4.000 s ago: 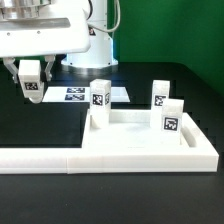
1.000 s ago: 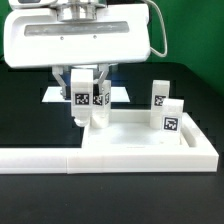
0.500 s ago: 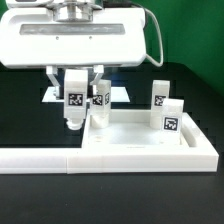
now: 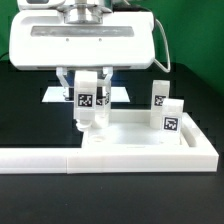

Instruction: Assemble square table

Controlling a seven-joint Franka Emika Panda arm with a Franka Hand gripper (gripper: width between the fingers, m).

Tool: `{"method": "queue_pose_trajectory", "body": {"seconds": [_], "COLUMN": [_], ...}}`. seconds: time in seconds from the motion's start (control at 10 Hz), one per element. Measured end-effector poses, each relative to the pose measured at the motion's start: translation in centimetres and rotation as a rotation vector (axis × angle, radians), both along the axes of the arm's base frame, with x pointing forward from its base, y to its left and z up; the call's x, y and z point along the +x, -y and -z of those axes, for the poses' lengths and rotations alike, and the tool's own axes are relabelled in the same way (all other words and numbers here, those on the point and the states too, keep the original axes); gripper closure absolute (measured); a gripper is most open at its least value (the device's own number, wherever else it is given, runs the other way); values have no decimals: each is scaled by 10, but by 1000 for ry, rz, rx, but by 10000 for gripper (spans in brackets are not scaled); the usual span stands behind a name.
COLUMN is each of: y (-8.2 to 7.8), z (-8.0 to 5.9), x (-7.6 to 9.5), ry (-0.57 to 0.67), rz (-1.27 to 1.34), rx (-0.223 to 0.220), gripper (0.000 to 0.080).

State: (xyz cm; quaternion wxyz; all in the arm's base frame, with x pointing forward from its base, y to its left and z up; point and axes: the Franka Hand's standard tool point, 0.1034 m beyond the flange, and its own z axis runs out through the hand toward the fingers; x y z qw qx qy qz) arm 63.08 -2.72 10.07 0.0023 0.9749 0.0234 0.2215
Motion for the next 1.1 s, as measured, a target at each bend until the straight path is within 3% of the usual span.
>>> {"method": "queue_pose_trajectory", "body": {"seconds": [0.7, 1.1], "y": [1, -6], "z": [4, 13], "x": [-2, -5], "ry": [27, 16], "rz": [2, 6], "rx": [-8, 43], "gripper": [512, 512]}}
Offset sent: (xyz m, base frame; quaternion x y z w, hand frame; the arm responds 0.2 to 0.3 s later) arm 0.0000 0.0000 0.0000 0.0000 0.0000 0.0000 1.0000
